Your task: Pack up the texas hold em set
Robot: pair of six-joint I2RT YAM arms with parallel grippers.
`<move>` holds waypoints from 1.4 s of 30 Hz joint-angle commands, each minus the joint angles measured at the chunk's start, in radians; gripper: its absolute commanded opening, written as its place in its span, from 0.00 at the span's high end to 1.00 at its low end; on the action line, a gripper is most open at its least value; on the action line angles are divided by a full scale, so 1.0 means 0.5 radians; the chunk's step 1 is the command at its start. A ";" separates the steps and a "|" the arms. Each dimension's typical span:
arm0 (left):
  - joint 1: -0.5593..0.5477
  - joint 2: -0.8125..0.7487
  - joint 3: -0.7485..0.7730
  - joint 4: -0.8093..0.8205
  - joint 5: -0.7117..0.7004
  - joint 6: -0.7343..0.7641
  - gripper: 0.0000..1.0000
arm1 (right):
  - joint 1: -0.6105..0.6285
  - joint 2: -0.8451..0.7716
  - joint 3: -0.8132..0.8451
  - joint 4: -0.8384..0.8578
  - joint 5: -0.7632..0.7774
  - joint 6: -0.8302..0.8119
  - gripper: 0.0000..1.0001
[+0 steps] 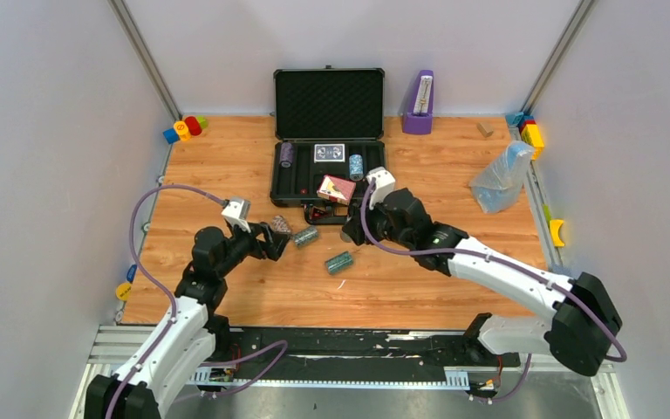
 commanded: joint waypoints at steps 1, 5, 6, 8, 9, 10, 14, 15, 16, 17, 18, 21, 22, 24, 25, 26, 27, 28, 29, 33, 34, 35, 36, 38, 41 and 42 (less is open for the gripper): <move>0.007 0.057 0.097 0.135 0.102 -0.066 0.00 | -0.063 -0.225 -0.079 0.165 -0.266 0.112 0.89; -0.002 0.125 0.102 0.345 0.249 -0.168 0.00 | -0.086 -0.365 -0.172 0.174 -0.321 0.147 0.90; -0.015 0.136 0.103 0.443 0.288 -0.162 0.00 | -0.092 -0.395 -0.187 0.173 -0.332 0.155 0.90; -0.120 0.132 0.132 0.468 0.305 -0.074 0.00 | -0.104 -0.453 -0.213 0.163 -0.360 0.186 0.90; -0.242 0.124 0.164 0.416 0.210 -0.022 0.00 | -0.107 -0.501 -0.227 0.161 -0.380 0.206 0.90; -0.312 0.110 0.183 0.391 0.104 0.089 0.00 | -0.109 -0.532 -0.242 0.165 -0.404 0.220 0.90; -0.575 0.138 0.243 0.404 0.028 0.246 0.00 | -0.111 -0.633 -0.286 0.160 -0.436 0.240 0.90; -0.598 0.153 0.232 0.491 0.050 0.246 0.00 | -0.112 -0.654 -0.296 0.153 -0.437 0.241 0.90; -0.604 0.188 0.224 0.540 0.088 0.244 0.00 | -0.112 -0.670 -0.307 0.150 -0.440 0.242 0.90; -0.616 0.208 0.209 0.628 0.103 0.244 0.00 | -0.114 -0.686 -0.316 0.149 -0.444 0.244 0.90; -0.620 0.241 0.199 0.670 0.134 0.247 0.00 | -0.113 -0.696 -0.324 0.143 -0.450 0.244 0.90; -0.676 0.303 0.148 0.889 0.187 0.318 0.00 | -0.113 -0.726 -0.333 0.134 -0.480 0.247 0.91; -0.713 0.323 0.138 0.928 0.176 0.343 0.00 | -0.116 -0.737 -0.333 0.131 -0.487 0.255 0.91; -0.772 0.333 0.121 1.000 0.152 0.422 0.00 | -0.122 -0.760 -0.322 0.123 -0.489 0.288 0.91; -0.794 0.334 0.117 1.024 0.152 0.488 0.00 | -0.123 -0.772 -0.314 0.124 -0.499 0.308 0.92; -0.824 0.332 0.116 1.029 0.156 0.515 0.00 | -0.123 -0.783 -0.308 0.127 -0.510 0.315 0.91; -0.834 0.334 0.121 1.033 0.161 0.559 0.00 | -0.123 -0.789 -0.301 0.129 -0.521 0.321 0.91; -0.844 0.337 0.123 1.035 0.198 0.575 0.00 | -0.123 -0.790 -0.293 0.132 -0.533 0.326 0.91; -0.848 0.351 0.130 1.041 0.220 0.594 0.00 | -0.124 -0.783 -0.284 0.137 -0.547 0.327 0.91; -0.858 0.445 0.154 1.114 0.432 0.582 0.00 | -0.124 -0.734 -0.255 0.157 -0.628 0.328 0.91; -0.868 0.468 0.162 1.149 0.500 0.573 0.00 | -0.123 -0.723 -0.244 0.163 -0.650 0.333 0.91; -0.877 0.512 0.166 1.162 0.538 0.571 0.00 | -0.123 -0.709 -0.235 0.171 -0.678 0.339 0.91; -0.900 0.530 0.171 1.180 0.550 0.579 0.00 | -0.123 -0.700 -0.228 0.182 -0.709 0.343 0.91; -0.930 0.567 0.178 1.189 0.567 0.617 0.00 | -0.125 -0.687 -0.215 0.202 -0.758 0.355 0.91; -0.961 0.601 0.185 1.195 0.624 0.668 0.02 | -0.123 -0.674 -0.213 0.206 -0.768 0.368 0.91; -0.970 0.606 0.188 1.194 0.632 0.679 0.02 | -0.123 -0.666 -0.211 0.206 -0.770 0.371 0.91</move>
